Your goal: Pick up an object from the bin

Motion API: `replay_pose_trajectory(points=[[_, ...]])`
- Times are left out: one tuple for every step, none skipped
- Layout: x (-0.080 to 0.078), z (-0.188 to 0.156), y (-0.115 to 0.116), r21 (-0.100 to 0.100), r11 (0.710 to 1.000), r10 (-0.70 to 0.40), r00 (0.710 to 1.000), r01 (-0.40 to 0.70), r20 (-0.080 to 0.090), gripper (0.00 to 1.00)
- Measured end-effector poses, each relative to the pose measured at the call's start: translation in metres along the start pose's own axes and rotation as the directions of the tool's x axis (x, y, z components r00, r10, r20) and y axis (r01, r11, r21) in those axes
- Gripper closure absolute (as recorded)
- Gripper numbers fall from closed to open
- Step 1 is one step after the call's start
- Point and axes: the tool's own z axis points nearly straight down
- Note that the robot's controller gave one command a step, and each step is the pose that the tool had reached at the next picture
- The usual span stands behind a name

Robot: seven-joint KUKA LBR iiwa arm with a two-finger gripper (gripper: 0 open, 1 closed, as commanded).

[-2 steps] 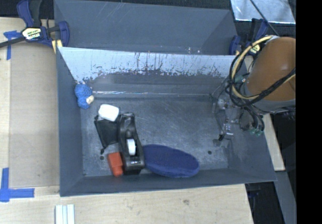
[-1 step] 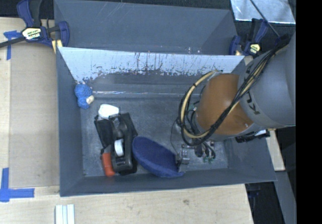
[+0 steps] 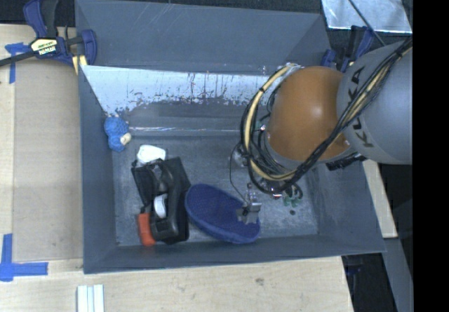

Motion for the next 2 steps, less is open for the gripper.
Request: replay_pose_trajectory(points=[[0.0111,0.0871,-0.0314,-0.001,0.933,-0.359,0.933,0.359,-0.005,0.00],[0.0084,0.0842,-0.0307,0.001,0.934,-0.358,0.934,0.358,0.002,1.00]])
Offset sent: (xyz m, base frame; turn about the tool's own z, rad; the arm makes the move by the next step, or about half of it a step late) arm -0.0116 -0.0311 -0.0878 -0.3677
